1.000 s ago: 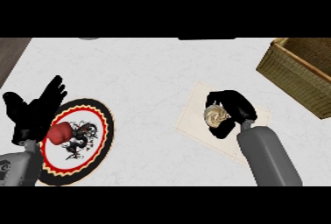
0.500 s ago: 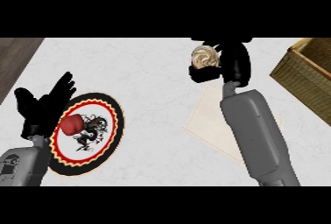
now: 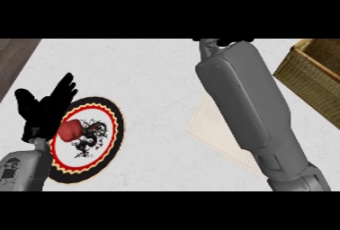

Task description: Pick the cupcake from the placemat and place it in the basket

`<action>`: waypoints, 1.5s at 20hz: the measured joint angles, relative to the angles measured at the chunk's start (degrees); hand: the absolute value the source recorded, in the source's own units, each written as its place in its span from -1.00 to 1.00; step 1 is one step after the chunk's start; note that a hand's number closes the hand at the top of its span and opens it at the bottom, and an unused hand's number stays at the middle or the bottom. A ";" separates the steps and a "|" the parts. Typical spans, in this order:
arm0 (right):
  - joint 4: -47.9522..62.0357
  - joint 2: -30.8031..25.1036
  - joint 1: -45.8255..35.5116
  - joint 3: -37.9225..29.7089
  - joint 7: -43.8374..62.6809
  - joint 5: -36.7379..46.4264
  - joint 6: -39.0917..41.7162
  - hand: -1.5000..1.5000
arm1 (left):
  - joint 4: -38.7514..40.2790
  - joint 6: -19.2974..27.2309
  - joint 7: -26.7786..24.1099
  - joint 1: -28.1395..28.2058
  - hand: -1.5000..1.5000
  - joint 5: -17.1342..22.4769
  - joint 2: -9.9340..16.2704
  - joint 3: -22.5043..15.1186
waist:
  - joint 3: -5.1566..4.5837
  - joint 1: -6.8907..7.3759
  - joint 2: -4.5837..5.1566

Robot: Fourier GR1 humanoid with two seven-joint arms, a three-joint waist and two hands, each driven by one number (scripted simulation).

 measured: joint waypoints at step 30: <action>26.34 -25.40 -11.96 -15.06 -5.16 7.94 -0.30 1.00 | -0.38 -1.05 0.26 0.39 0.00 0.22 0.55 1.91 | 0.12 -0.97 0.32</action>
